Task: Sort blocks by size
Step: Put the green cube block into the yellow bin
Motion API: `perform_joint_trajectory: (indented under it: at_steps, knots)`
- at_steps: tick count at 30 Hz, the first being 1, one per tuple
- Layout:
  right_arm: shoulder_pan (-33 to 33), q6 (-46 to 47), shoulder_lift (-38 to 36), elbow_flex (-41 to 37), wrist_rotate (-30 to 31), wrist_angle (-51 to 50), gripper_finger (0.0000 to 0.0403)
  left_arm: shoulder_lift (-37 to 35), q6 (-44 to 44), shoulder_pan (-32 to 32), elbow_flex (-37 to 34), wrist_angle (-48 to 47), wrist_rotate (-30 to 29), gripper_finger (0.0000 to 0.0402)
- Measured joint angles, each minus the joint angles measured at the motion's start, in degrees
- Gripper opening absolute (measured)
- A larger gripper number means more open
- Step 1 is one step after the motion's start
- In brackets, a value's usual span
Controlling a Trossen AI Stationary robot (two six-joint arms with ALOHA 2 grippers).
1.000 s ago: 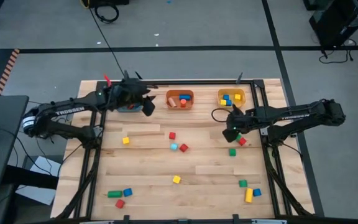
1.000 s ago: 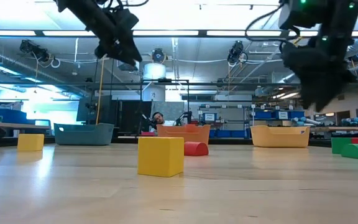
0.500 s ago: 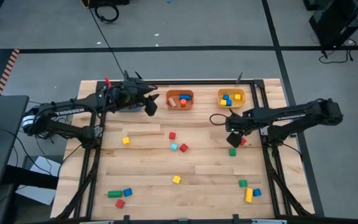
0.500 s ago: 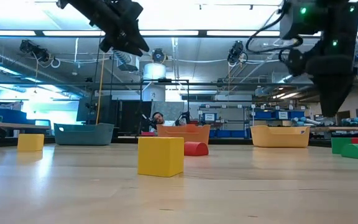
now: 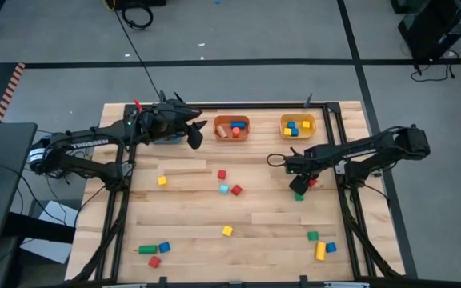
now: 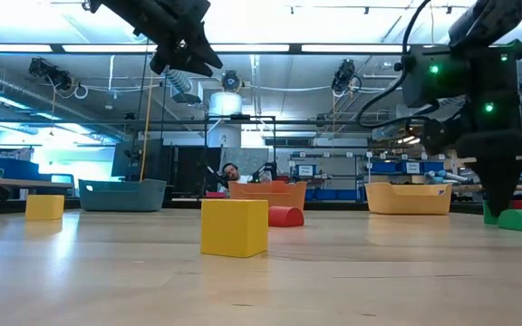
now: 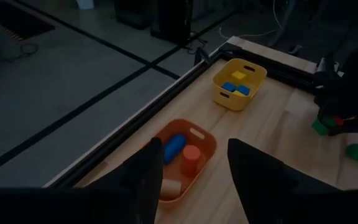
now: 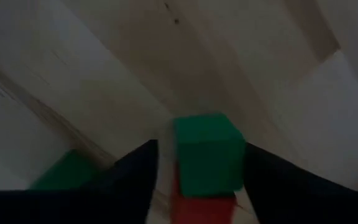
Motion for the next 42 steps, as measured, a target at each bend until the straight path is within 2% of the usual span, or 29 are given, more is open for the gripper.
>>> perform_joint_trajectory:
  at_steps: [4,9,15,18,20,25,30,37,39,42]
  knots:
    - [-0.4,-0.1,-0.1,-0.2,-1.5,0.5,0.0144,0.0,0.0,0.0,0.0,0.0,0.0,0.0187]
    - [-1.6,1.0,-2.4,1.8,-1.4,-1.1,0.0147,0.0,0.0,0.0,0.0,0.0,0.0,0.0187]
    - [-4.1,1.4,-7.8,11.2,6.4,-3.1,0.0147,0.0,0.0,0.0,0.0,1.4,0.0,0.0187]
    - [-7.7,-0.5,-9.1,15.9,10.7,-3.3,0.0147,0.0,0.0,0.0,0.0,4.2,0.0,0.0187]
    - [-11.4,-2.9,-9.1,18.3,11.4,-3.3,0.0147,0.0,0.0,0.0,0.0,6.4,0.0,0.0187]
    - [-22.6,-8.4,-5.6,20.0,10.7,-1.6,0.0147,0.0,0.6,0.0,0.0,8.2,0.0,0.0187]
    - [-32.4,-12.6,0.5,20.0,9.7,-1.2,0.0147,0.0,6.2,-0.4,0.0,7.5,0.0,0.0187]
    - [-39.4,-20.0,6.8,20.0,8.1,3.5,0.0147,0.0,6.7,-2.6,0.0,7.1,-2.0,0.0187]
    - [-40.5,-22.2,8.3,20.0,7.5,4.4,0.0161,0.1,8.2,-3.6,0.0,6.1,-2.8,0.0187]
    - [-41.6,-24.8,9.7,20.0,6.2,5.1,0.0208,0.2,7.3,-5.0,0.0,4.0,-4.2,0.0187]
